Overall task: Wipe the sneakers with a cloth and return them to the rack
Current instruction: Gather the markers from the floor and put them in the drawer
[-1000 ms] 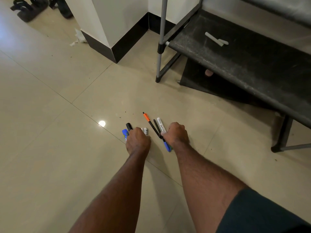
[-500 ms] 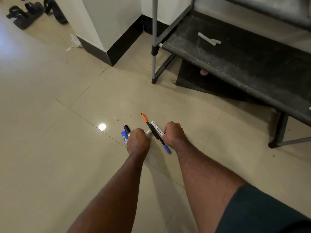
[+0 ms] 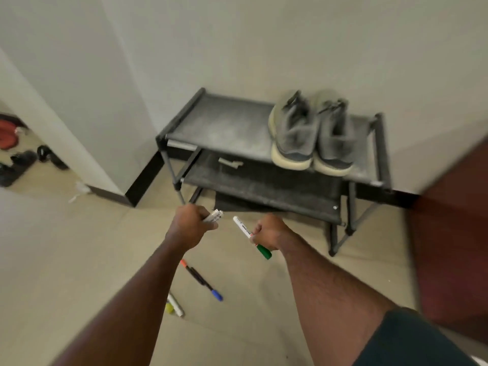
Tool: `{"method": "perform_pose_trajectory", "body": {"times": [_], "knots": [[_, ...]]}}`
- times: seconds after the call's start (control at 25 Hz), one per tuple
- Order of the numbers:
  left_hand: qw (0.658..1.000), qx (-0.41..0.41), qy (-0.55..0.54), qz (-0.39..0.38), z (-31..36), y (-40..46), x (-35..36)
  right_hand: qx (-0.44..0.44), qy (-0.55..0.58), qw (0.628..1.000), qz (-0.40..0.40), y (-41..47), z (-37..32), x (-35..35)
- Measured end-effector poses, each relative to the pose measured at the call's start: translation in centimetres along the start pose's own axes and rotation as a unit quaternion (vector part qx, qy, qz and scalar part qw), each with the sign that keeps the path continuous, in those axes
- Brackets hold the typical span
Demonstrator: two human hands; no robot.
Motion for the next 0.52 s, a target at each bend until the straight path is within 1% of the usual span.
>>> {"method": "perform_pose_trajectory", "body": {"times": [0.08,0.16,0.28,0.36,0.52], "knots": [[0.999,0.029,-0.014,0.024,5.0,-1.9,-4.1,-0.019,-0.013,1.000,0.018,-3.9,-2.0,-5.7],[0.996,0.065,-0.027,0.050,10.1,-4.4,-7.3,-0.050,0.007,0.998,0.046,-8.6,-3.3,-11.7],[0.987,0.141,-0.033,0.069,19.0,-9.6,-9.4,-0.085,0.061,0.990,0.090,-17.7,-1.9,-21.1],[0.978,0.198,-0.028,0.057,25.3,-12.8,-9.2,-0.095,0.087,0.983,0.133,-23.6,1.2,-26.9],[0.958,0.286,0.011,0.004,38.0,-18.9,-6.0,-0.064,0.139,0.968,0.200,-34.3,10.8,-35.9]]}}
Point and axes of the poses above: each hand's wrist, its own y-axis towards the middle knuckle, its own x-axis out of the palm, z = x × y, the point moved 6 cm from there along y, towards the middle knuckle, and after that the axes turned 15 degrees about y, right-handed, at the moved point
